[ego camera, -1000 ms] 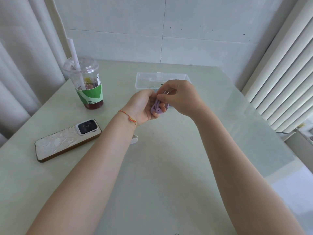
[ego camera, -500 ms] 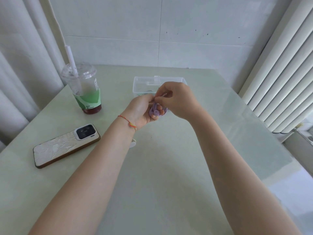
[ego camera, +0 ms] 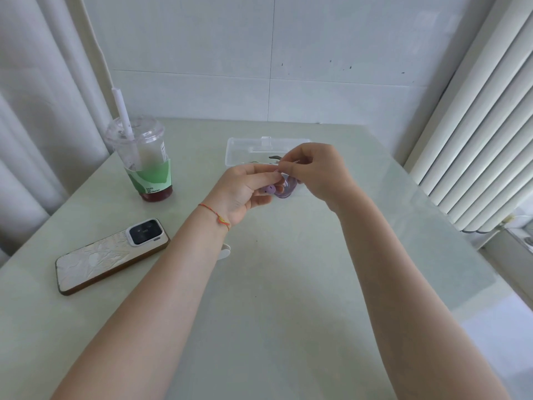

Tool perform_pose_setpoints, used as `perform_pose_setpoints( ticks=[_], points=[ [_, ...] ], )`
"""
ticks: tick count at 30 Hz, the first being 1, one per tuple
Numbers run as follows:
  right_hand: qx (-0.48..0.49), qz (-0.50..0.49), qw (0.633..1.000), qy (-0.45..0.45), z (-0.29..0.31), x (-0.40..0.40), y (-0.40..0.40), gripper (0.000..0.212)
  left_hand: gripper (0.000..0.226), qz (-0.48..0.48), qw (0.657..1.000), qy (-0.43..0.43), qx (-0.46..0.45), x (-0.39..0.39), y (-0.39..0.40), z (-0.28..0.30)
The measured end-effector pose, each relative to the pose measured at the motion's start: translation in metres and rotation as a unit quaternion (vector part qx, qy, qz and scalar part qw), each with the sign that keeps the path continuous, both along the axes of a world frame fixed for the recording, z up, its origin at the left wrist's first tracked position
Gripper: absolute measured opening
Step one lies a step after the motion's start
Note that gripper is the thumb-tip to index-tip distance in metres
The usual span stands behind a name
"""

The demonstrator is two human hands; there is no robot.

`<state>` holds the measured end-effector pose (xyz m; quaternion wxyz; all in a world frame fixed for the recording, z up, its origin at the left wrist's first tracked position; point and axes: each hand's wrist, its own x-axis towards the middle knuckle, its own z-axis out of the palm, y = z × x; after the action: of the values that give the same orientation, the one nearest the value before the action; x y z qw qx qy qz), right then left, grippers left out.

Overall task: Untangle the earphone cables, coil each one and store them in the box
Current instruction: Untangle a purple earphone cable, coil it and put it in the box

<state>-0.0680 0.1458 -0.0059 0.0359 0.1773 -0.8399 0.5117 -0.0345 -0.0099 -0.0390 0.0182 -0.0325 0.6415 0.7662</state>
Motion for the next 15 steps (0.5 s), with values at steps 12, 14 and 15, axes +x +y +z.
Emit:
perform_pose_setpoints(
  ticks=[12, 14, 15],
  points=[
    [0.034, 0.055, 0.997, -0.046, -0.006, -0.004, 0.005, 0.006, 0.011, 0.009, 1.0, 0.0, -0.03, 0.004, -0.004, 0.002],
    [0.033, 0.069, 0.996, -0.05, -0.006, -0.004, 0.005, 0.005, 0.007, -0.001, 0.999, -0.007, -0.047, 0.005, -0.008, 0.004],
    [0.033, 0.076, 0.995, -0.052, -0.007, -0.003, 0.004, 0.005, 0.006, -0.002, 0.998, -0.01, -0.058, 0.005, -0.009, 0.005]
  ],
)
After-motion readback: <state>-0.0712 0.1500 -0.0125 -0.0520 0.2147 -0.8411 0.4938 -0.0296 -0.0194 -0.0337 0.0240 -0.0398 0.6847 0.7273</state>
